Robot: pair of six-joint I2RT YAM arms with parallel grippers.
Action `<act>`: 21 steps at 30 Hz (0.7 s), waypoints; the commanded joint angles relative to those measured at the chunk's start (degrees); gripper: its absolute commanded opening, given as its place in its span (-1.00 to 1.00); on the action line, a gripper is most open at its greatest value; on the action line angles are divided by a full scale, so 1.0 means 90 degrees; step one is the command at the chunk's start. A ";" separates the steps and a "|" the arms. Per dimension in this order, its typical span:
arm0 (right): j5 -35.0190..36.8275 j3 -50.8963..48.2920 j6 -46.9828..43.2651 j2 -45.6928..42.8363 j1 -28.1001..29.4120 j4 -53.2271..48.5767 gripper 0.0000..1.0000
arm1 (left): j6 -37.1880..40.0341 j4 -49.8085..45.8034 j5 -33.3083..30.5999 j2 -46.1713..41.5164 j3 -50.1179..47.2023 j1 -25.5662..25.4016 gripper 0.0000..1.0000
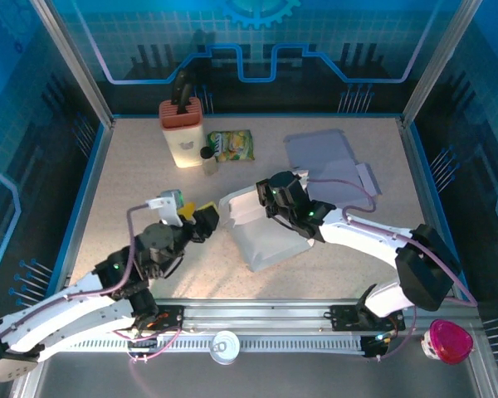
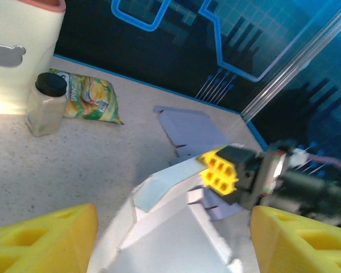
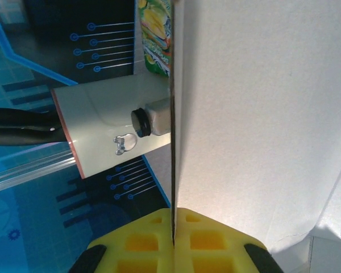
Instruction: Fold the paper box
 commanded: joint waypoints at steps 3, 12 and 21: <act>0.0427 -0.0044 0.0074 -0.0020 0.0183 0.0274 -1.00 | -0.1471 -0.2114 0.0431 0.1345 0.1657 0.0077 0.42; 0.0461 -0.0100 0.0059 -0.0080 0.0253 0.0264 -1.00 | -0.2370 -0.2806 0.0806 0.2900 0.2875 0.0381 0.33; 0.0394 -0.0148 0.0036 -0.0098 0.0250 0.0333 -1.00 | -0.2523 -0.1750 0.1753 0.3157 0.2407 0.0972 0.26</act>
